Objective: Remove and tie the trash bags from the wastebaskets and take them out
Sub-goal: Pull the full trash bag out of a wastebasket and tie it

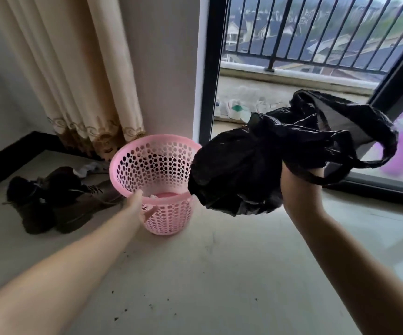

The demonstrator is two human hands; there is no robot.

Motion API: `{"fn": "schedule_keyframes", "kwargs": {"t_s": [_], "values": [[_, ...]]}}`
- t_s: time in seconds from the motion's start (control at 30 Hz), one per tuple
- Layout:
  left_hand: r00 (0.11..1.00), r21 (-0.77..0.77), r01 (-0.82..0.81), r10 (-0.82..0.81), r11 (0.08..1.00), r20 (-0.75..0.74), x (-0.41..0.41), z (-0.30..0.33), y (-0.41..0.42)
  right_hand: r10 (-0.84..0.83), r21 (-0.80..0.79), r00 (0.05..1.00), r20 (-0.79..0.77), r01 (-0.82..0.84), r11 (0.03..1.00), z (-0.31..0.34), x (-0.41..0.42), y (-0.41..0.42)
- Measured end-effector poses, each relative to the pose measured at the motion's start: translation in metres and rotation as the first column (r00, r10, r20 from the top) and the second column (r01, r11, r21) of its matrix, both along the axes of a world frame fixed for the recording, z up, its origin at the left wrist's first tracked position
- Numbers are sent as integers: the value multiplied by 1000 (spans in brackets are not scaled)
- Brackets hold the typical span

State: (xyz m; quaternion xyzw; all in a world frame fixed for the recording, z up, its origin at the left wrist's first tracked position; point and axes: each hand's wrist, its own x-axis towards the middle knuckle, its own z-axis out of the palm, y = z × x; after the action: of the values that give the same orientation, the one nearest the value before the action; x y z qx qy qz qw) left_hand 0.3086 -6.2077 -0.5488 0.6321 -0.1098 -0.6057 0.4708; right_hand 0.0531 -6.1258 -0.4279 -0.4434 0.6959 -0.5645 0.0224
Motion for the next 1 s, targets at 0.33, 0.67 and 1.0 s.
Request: {"fn": "schedule_keyframes", "kwargs": {"t_s": [0.33, 0.67, 1.0], "values": [[999, 3, 41, -41, 999, 21, -8, -18, 2, 198, 293, 752, 629, -465, 835, -109, 0, 7], [230, -95, 968, -671, 233, 705, -106, 30, 74, 385, 394, 675, 629, -704, 591, -120, 14, 20], [739, -495, 566, -139, 659, 660, -72, 63, 36, 488, 626, 862, -137, -306, 717, -72, -25, 5]]}}
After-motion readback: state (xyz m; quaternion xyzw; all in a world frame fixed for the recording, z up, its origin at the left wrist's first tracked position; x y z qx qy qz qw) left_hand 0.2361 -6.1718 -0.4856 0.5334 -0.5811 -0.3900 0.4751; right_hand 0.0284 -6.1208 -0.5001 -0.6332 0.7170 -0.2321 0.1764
